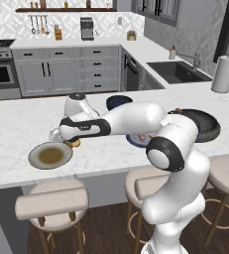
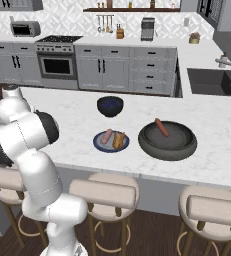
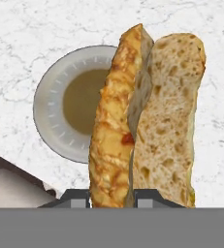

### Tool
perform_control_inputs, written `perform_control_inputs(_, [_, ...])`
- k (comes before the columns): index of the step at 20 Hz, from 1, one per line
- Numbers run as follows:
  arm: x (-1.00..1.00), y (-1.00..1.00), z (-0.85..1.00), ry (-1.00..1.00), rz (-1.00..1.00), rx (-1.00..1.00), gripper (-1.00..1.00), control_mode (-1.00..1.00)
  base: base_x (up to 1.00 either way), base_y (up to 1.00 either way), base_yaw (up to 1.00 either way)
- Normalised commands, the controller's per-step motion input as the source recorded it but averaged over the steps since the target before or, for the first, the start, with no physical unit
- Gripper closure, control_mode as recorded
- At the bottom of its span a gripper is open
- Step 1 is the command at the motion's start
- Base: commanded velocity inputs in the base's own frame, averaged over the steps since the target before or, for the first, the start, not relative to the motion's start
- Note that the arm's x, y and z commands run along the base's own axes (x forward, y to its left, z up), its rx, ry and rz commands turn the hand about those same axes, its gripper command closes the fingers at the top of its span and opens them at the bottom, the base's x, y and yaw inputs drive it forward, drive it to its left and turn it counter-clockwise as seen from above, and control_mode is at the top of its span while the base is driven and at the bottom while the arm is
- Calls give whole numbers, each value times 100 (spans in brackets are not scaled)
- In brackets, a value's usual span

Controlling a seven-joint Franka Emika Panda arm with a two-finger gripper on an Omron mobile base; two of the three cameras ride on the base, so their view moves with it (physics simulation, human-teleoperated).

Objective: Place one bun and one sausage from the bowl on each plate.

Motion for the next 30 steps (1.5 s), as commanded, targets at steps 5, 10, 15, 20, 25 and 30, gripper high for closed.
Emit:
perform_control_inputs(5, [12, 32, -27, 0, 0, 0, 100, -100, 0, 0, 0])
perform_control_inputs(10, [19, 4, -38, 0, 0, -1, 100, -100, 0, 0, 0])
perform_control_inputs(15, [31, 1, -37, 0, 0, -2, 100, -100, 0, 0, 0])
perform_control_inputs(20, [43, 16, -15, 0, 0, -2, 100, -100, 0, 0, 0])
perform_control_inputs(25, [30, 36, -32, 0, 0, -7, 100, -100, 0, 0, 0])
perform_control_inputs(30, [17, 17, -33, 0, 0, -3, 100, -100, 0, 0, 0])
